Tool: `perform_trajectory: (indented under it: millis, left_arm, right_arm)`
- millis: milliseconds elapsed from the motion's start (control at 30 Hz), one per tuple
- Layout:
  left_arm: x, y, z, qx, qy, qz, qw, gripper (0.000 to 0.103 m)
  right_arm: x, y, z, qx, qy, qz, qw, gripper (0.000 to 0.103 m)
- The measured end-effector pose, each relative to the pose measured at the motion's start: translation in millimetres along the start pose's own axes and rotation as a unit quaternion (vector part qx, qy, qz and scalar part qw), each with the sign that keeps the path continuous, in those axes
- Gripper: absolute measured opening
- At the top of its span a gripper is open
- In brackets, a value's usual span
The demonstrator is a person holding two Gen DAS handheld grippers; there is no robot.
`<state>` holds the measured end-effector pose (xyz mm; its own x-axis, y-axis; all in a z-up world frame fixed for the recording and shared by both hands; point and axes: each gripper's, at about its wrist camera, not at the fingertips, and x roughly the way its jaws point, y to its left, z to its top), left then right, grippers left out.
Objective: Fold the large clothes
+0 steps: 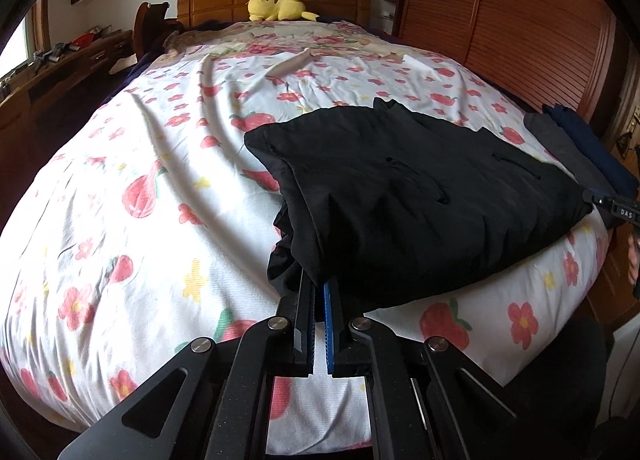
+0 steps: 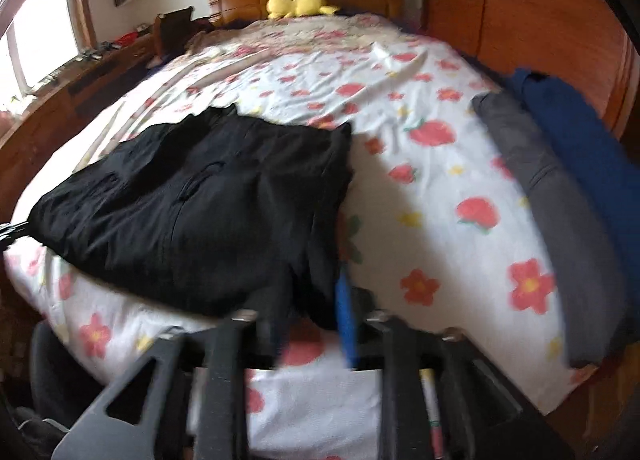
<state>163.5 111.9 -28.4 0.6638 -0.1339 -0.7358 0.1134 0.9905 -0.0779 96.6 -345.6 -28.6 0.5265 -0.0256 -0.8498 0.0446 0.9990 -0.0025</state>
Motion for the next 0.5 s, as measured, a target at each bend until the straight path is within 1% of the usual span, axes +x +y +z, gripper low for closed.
perform_trajectory:
  millis: [33,100,133,167,300,367,500]
  left_arm:
    - [0.7,0.1,-0.4,0.0,0.0,0.001,1.0,0.003]
    - [0.8,-1.7,-0.6,0.0,0.004,0.004,1.0,0.003]
    - [1.9,-2.0,-1.2,0.002,0.006,0.006,1.0,0.003]
    - [2.0,-2.9,-1.3,0.003,0.008,0.008,0.9999,0.003]
    - [0.9,-4.3,-0.6,0.001,0.01,0.015,0.9998,0.006]
    - [-0.4,-3.5,0.9,-0.006,0.008,0.016,0.9998,0.007]
    - [-5.0,-2.8,2.5,-0.017,-0.001,0.024,0.9996,0.011]
  right_arm:
    - [-3.0,1.3,3.3,-0.007,-0.006,-0.013,1.0,0.045]
    - [-8.8,4.1,10.9,-0.016,-0.018,-0.018,1.0,0.054]
    - [-12.1,6.2,15.6,-0.021,-0.024,-0.026,0.999,0.062]
    - [-14.1,8.3,18.3,-0.024,-0.027,-0.026,0.999,0.063]
    - [-10.2,28.3,27.3,-0.036,-0.026,0.017,0.999,0.063]
    - [-1.9,48.6,28.2,-0.049,-0.027,0.04,0.998,0.063]
    - [23.7,94.2,27.8,-0.074,-0.015,0.089,0.993,0.063]
